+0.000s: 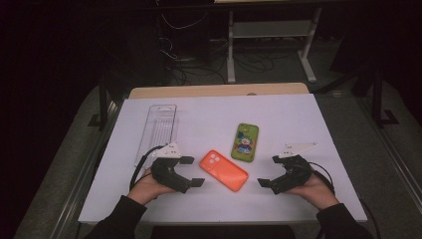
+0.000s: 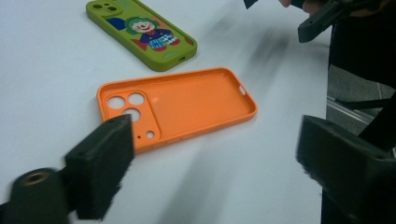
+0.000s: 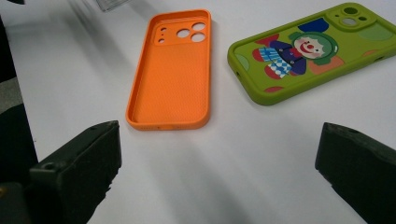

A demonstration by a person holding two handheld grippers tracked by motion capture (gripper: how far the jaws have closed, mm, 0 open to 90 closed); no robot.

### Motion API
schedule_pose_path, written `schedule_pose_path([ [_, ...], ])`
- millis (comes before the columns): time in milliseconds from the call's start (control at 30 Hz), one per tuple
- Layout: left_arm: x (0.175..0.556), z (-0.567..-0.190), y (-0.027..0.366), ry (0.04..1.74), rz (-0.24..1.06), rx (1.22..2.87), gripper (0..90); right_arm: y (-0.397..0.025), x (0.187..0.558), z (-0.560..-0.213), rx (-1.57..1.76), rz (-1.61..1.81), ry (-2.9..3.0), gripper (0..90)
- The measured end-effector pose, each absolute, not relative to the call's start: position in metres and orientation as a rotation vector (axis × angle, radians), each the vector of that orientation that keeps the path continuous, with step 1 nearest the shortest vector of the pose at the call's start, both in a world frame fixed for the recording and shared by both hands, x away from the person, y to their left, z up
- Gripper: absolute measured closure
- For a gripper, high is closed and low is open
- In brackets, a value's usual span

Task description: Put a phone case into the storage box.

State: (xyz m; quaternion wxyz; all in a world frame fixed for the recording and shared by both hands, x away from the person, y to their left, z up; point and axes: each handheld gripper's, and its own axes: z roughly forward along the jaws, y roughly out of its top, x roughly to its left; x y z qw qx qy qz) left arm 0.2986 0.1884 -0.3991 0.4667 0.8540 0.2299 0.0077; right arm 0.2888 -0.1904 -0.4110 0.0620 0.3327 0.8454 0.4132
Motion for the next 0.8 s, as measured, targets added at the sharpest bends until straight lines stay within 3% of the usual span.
schedule_pose_path([
  [67,0.2984,-0.4,0.1879,0.55,0.032,2.108,0.0,-0.1903,0.289,-0.411,1.007,1.247,2.555,0.5],
  [800,0.2992,-0.4006,0.1885,0.551,0.057,2.082,0.0,-0.1835,0.291,-0.4015,1.03,1.218,2.515,0.2],
])
